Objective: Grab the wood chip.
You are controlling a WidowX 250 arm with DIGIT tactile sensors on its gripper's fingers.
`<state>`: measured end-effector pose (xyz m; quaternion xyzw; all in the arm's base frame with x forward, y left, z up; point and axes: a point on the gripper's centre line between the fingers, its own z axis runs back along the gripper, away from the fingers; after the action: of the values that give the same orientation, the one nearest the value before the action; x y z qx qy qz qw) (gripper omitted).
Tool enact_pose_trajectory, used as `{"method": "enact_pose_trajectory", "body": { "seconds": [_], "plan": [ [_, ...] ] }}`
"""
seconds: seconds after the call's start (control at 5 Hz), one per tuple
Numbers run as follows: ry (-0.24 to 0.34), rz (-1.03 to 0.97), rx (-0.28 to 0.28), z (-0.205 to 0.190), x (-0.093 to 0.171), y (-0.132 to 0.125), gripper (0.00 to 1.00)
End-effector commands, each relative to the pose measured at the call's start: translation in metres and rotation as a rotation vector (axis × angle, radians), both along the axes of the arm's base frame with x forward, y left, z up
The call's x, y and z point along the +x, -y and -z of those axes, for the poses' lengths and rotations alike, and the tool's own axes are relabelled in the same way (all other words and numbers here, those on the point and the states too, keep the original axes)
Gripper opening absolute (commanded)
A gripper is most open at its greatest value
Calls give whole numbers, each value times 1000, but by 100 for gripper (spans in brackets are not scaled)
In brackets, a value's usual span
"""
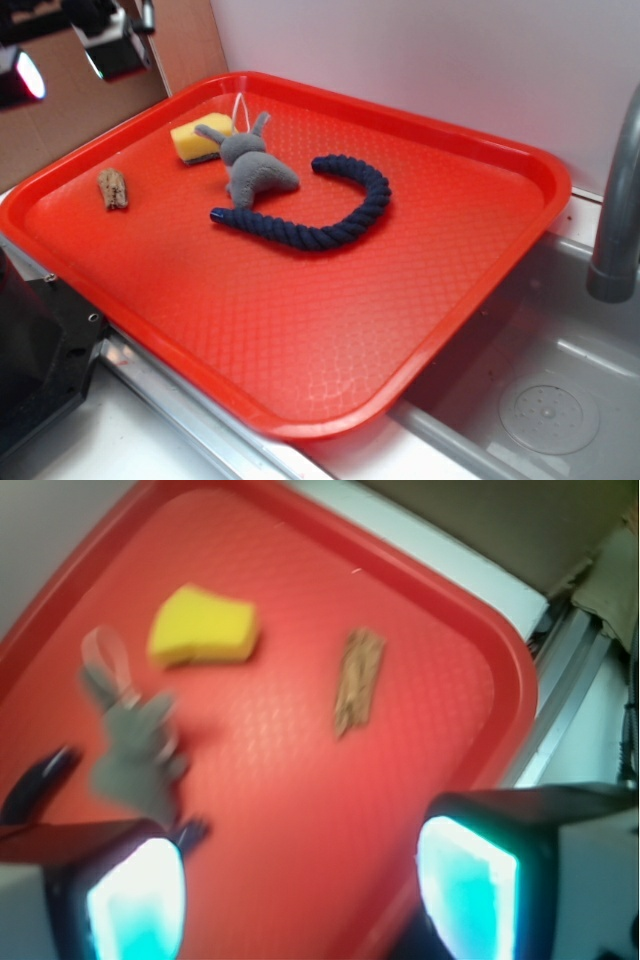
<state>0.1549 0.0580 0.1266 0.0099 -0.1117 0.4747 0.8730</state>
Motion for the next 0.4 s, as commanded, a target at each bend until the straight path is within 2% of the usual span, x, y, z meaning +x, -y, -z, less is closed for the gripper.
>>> {"method": "enact_pose_trajectory", "body": {
  "seconds": [0.0,0.2],
  "plan": [
    [23,-123,140,35,4,-42,100],
    [-13,-168,192,56,5,-56,100]
  ]
}}
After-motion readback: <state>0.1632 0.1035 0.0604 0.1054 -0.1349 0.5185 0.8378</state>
